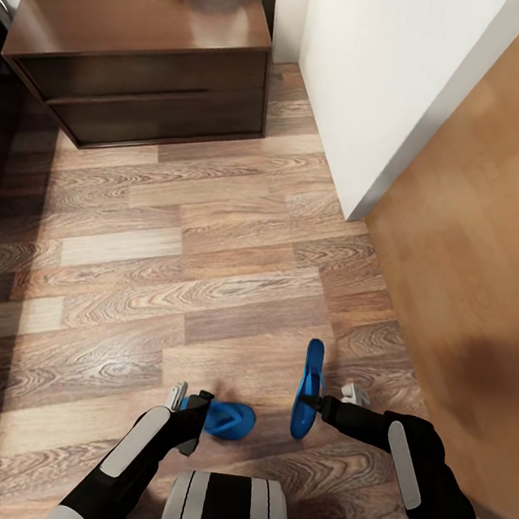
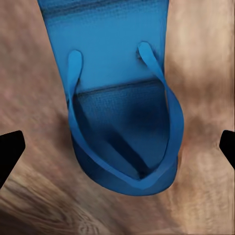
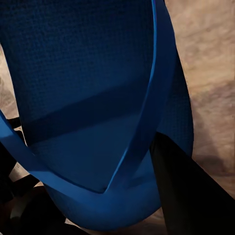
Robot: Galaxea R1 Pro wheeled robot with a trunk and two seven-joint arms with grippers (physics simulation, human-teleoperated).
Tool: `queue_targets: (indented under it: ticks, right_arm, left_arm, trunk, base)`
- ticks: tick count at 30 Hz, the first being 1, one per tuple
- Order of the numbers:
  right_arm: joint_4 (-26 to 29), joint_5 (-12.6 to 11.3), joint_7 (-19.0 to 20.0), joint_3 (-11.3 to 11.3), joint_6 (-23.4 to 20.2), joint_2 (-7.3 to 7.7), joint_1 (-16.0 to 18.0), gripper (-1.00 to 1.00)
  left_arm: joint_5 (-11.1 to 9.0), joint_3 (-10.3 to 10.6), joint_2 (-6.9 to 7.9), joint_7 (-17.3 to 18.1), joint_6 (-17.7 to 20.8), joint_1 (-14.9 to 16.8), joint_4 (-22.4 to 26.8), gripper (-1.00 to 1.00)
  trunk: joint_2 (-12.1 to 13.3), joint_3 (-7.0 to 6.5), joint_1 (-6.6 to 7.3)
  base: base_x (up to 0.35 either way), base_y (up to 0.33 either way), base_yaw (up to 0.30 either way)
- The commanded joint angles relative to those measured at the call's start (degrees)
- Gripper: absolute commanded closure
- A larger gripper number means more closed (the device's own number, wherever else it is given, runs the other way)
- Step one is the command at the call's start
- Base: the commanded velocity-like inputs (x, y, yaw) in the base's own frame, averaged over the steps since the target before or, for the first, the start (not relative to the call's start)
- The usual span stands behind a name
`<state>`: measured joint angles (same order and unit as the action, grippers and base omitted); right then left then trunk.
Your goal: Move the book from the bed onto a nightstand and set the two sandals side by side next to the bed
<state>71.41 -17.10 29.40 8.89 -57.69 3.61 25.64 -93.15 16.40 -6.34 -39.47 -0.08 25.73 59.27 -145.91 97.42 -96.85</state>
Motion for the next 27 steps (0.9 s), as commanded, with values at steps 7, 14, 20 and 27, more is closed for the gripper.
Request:
queue_targets:
  ticks: [7, 14, 20, 27]
  right_arm:
    - [0.02, 0.4, 0.48, 0.07, -0.23, -0.01, 0.02, 1.0]
    - [0.04, 0.4, 0.47, 0.07, -0.24, -0.01, 0.02, 1.0]
    - [0.03, 0.4, 0.48, 0.07, -0.26, -0.01, 0.02, 1.0]
    - [0.04, 0.4, 0.48, 0.07, -0.25, -0.01, 0.02, 1.0]
  left_arm:
    - [-0.19, -0.05, 0.01, -0.21, 0.01, 0.02, 0.06, -1.0]
    - [-0.3, -0.05, 0.01, -0.13, 2.76, 0.02, 0.08, -1.0]
    - [-0.5, -0.09, -0.07, 2.99, 6.67, 0.02, 0.05, -1.0]
    - [-0.54, -0.05, -0.08, 3.6, 6.93, 0.02, 0.05, -1.0]
  trunk:
    - [-0.01, 0.03, 0.0]
    - [-0.01, 0.03, 0.0]
    - [-0.01, 0.03, 0.0]
    - [-0.01, 0.03, 0.0]
  base:
    - [0.025, 0.021, 0.0]
    - [0.001, 0.001, 0.0]
    - [0.0, 0.0, 0.0]
    - [0.0, 0.0, 0.0]
